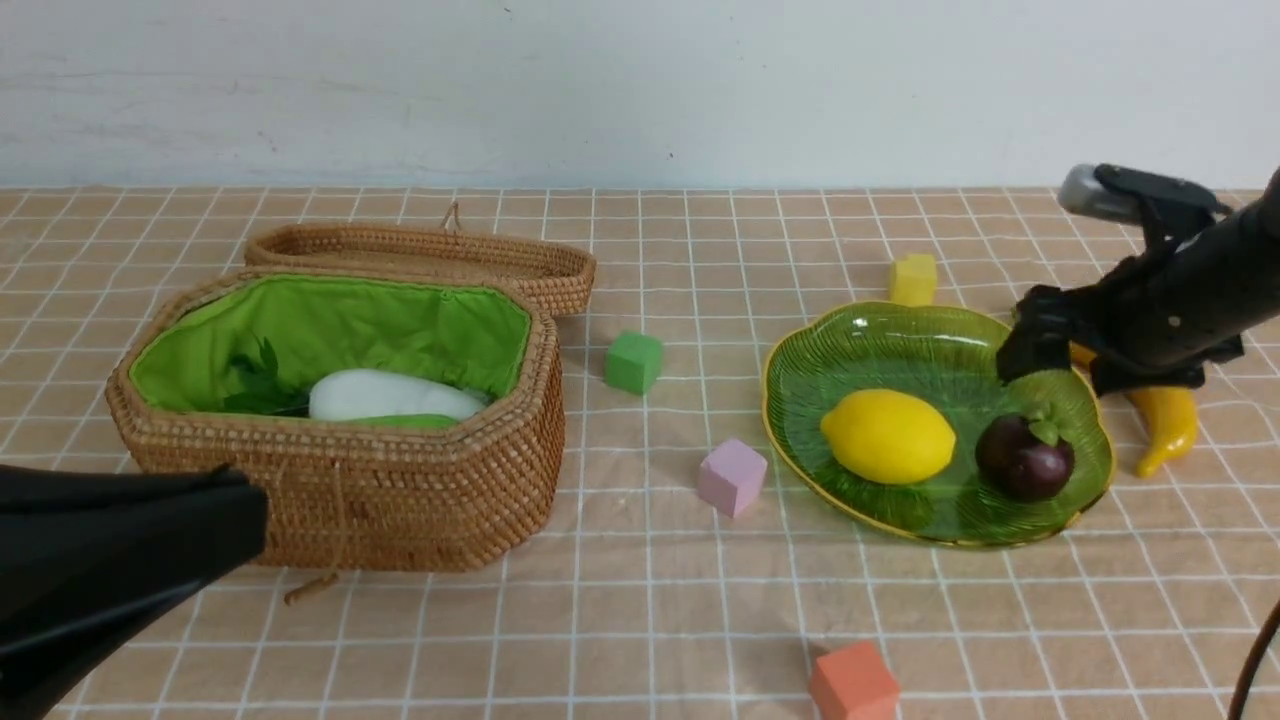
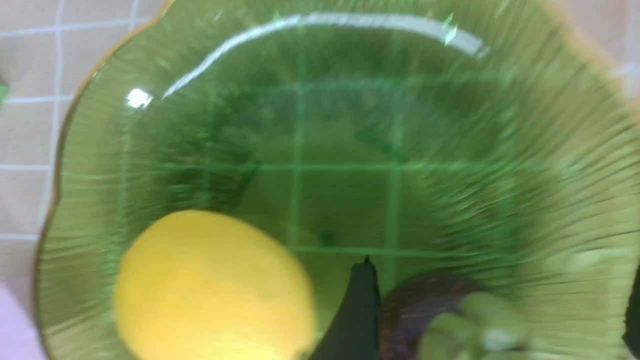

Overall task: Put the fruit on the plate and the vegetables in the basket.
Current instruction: Use the right arm to grab a banana and put it into the right plate

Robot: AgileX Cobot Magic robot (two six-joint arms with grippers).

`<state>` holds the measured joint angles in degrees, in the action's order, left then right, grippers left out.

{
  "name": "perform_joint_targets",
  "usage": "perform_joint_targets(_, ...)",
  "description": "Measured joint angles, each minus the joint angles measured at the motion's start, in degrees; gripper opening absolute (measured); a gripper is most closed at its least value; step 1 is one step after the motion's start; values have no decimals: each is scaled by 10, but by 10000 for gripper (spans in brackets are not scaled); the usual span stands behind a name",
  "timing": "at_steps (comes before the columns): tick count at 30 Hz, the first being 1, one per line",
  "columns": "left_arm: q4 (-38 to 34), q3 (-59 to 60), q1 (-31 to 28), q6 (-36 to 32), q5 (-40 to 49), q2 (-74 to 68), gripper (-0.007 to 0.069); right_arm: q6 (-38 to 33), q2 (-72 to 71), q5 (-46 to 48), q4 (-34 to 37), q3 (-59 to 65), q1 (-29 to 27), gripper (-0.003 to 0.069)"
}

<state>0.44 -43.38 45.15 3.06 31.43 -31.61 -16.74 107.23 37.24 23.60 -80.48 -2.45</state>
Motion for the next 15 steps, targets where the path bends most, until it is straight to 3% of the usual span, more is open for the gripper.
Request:
perform_joint_targets(4, 0, 0, 0, 0, -4, -2, -13, 88, -4, -12, -126, -27, -39, 635)
perform_joint_targets(6, 0, 0, 0, 0, -7, -4, -13, 110, 6, -33, -154, -30, -56, 629)
perform_joint_targets(9, 0, 0, 0, 0, -8, -5, -13, 131, 44, -68, -164, -34, -85, 623)
perform_joint_targets(15, 0, 0, 0, 0, -9, -5, -13, 132, 133, -82, -150, -64, -88, 587)
